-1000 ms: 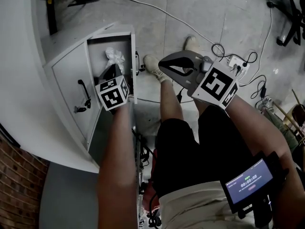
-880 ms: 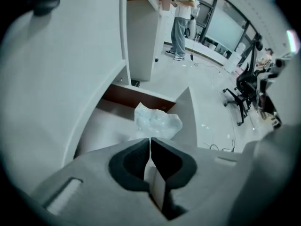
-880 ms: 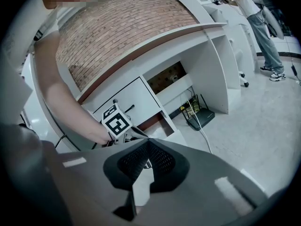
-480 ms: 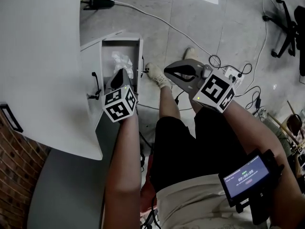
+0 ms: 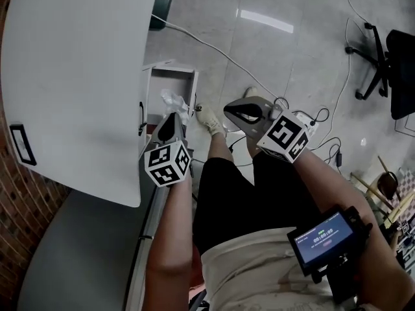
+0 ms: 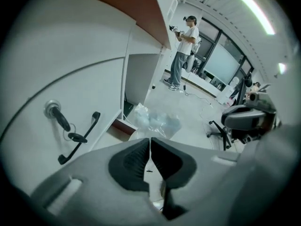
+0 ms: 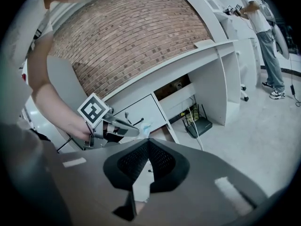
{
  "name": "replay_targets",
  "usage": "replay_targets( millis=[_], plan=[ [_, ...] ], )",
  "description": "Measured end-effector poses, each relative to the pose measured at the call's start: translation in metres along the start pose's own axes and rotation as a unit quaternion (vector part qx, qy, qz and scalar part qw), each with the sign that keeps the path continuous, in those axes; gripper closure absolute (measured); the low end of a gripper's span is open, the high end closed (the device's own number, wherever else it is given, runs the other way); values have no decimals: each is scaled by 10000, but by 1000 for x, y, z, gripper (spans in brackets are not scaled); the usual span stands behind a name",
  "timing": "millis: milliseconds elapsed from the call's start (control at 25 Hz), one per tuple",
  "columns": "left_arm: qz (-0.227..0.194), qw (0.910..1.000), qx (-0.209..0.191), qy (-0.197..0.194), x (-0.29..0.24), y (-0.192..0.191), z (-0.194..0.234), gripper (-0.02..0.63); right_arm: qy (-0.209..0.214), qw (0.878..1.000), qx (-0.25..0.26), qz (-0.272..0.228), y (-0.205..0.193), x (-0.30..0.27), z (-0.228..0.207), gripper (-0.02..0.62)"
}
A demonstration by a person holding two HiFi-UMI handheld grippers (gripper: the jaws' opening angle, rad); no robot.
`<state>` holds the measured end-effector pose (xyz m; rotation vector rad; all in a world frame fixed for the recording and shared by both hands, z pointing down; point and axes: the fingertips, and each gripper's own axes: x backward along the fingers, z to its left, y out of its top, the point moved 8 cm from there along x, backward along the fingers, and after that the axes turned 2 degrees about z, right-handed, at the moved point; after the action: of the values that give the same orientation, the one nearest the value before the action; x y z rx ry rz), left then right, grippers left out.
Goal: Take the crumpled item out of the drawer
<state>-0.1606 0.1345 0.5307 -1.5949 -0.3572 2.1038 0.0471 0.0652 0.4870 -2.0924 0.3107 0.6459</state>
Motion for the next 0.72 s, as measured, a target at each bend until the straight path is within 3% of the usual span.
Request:
replay_targets(
  millis=[200, 520, 720],
  plan=[
    [-193, 9992, -102, -324, 32, 3, -14, 594, -40, 9999, 105, 82, 17, 9, 14, 588],
    [-675, 9951, -518, -497, 78, 36, -38, 594, -192, 9993, 315, -19, 56, 25, 19, 588],
    [-959, 9923, -422, -654, 106, 52, -57, 594, -314, 9986, 401, -124, 82, 49, 29, 588]
  ],
)
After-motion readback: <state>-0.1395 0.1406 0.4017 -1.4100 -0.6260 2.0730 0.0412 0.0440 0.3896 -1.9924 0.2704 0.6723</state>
